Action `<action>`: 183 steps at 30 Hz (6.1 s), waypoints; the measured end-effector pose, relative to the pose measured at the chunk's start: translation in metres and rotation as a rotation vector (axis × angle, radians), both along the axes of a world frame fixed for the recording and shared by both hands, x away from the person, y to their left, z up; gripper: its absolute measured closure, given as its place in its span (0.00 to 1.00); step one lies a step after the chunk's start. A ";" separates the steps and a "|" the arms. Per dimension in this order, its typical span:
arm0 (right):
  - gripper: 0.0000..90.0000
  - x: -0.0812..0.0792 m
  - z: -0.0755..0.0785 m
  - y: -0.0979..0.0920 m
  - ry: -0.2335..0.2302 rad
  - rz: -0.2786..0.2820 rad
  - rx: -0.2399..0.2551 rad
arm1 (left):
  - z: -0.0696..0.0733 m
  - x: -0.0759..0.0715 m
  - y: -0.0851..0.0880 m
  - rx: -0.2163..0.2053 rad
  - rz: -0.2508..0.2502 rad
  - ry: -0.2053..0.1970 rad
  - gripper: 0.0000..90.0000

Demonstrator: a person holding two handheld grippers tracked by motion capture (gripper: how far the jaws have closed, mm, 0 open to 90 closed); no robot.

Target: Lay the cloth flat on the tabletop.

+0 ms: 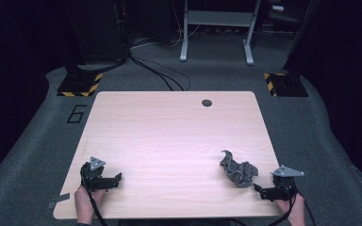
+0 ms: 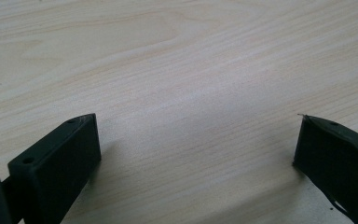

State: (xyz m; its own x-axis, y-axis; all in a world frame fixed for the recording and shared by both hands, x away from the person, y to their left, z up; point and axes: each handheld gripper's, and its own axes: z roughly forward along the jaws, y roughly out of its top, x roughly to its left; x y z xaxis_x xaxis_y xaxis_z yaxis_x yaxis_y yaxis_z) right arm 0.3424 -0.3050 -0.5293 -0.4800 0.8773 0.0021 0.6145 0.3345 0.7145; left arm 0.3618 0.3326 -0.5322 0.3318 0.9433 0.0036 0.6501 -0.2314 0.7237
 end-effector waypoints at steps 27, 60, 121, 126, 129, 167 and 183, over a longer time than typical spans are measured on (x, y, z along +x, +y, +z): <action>0.00 -0.019 0.024 0.013 -0.025 0.026 0.060 | 0.000 0.000 -0.001 0.000 0.007 0.000 0.01; 0.53 0.019 0.021 0.063 0.097 -0.066 0.154 | 0.000 0.000 -0.001 0.000 0.011 -0.001 0.00; 0.71 0.101 0.046 0.262 0.003 0.324 0.050 | 0.001 0.000 -0.001 0.001 0.011 0.003 0.02; 0.40 0.106 0.032 0.266 0.037 0.294 0.069 | 0.000 -0.001 -0.002 0.001 0.017 -0.004 0.02; 0.30 0.100 0.040 0.262 0.022 0.290 0.072 | 0.001 -0.002 -0.001 0.011 0.012 -0.009 0.02; 0.80 0.055 0.073 0.269 -0.095 0.360 0.099 | 0.074 0.067 -0.108 0.007 -0.347 -0.132 0.42; 0.97 0.047 0.069 0.262 -0.105 0.354 0.108 | 0.066 0.071 -0.121 0.028 -0.411 -0.124 0.98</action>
